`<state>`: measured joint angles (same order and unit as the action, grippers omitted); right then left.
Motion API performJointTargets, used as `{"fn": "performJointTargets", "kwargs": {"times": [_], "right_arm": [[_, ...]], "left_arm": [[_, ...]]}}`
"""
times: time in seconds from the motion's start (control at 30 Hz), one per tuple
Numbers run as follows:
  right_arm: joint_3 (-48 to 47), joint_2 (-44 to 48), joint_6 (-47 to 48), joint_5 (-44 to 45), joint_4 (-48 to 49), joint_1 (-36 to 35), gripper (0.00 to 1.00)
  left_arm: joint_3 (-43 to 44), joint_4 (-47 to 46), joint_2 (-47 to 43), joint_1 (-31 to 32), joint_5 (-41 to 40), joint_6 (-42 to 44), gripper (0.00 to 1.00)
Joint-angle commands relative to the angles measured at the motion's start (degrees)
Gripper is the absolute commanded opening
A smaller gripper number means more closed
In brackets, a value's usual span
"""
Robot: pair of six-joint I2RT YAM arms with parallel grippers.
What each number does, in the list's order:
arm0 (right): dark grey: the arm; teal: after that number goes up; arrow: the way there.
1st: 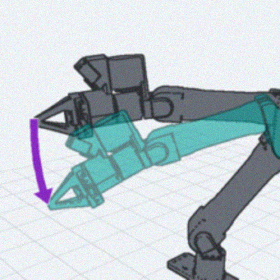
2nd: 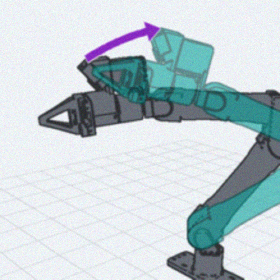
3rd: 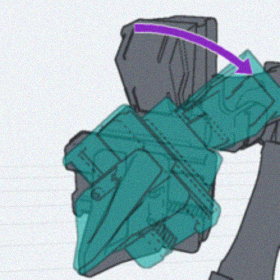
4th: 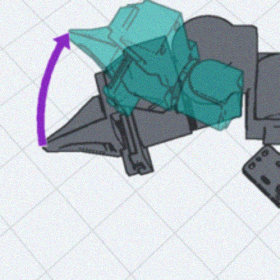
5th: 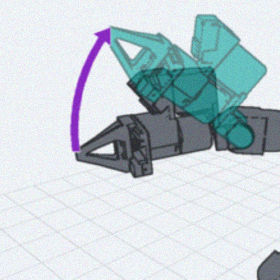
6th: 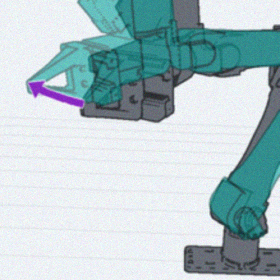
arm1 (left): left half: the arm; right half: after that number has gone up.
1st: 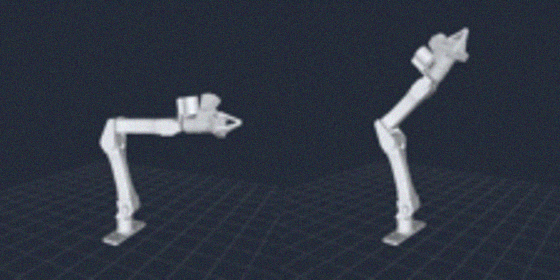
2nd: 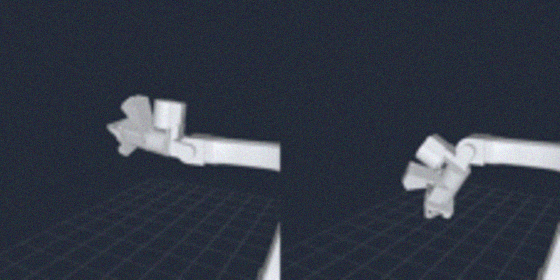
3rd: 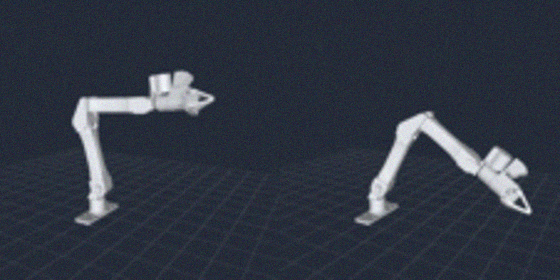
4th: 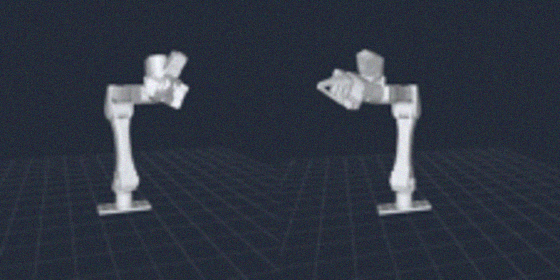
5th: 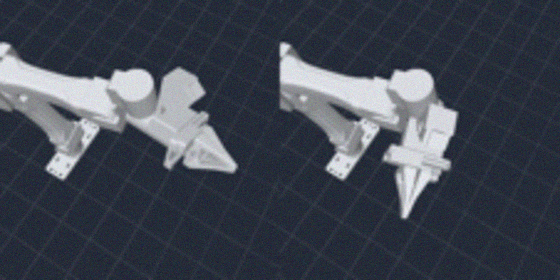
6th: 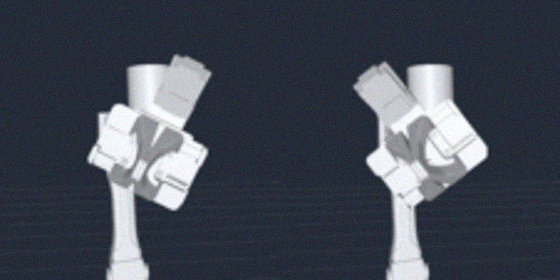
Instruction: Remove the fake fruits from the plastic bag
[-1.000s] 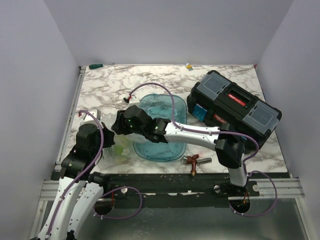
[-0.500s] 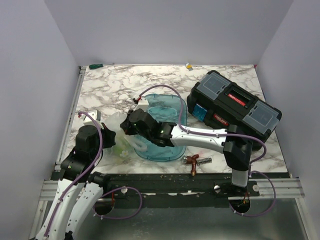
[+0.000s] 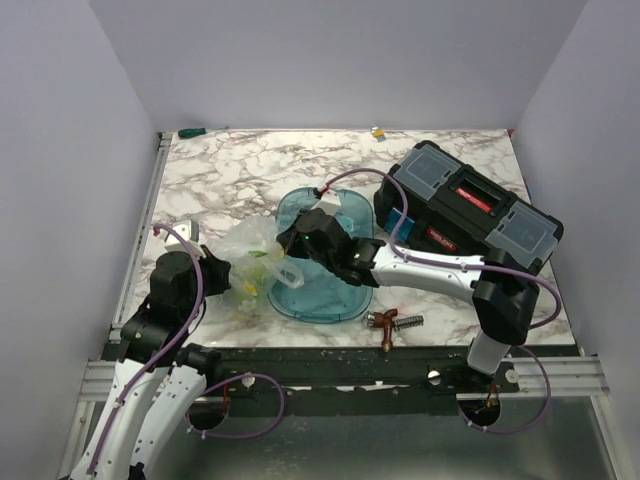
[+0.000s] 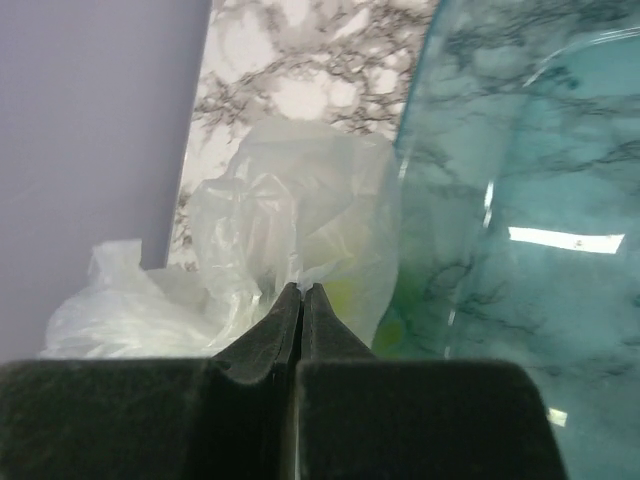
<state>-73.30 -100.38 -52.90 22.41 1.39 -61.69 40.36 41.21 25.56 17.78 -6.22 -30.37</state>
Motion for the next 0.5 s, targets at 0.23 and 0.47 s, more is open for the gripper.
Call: {"fn": "performJointTargets", "kwargs": {"times": [0.23, 0.47], "right_arm": [[8.8, 5.7, 2.8, -8.3, 6.8, 6.0, 0.01], [3.4, 3.0, 6.2, -13.1, 2.9, 5.7, 0.15]], "left_arm": [[0.5, -0.1, -2.1, 0.2, -4.9, -0.7, 0.00], [0.5, 0.0, -1.8, 0.3, -4.7, -0.7, 0.00]]}}
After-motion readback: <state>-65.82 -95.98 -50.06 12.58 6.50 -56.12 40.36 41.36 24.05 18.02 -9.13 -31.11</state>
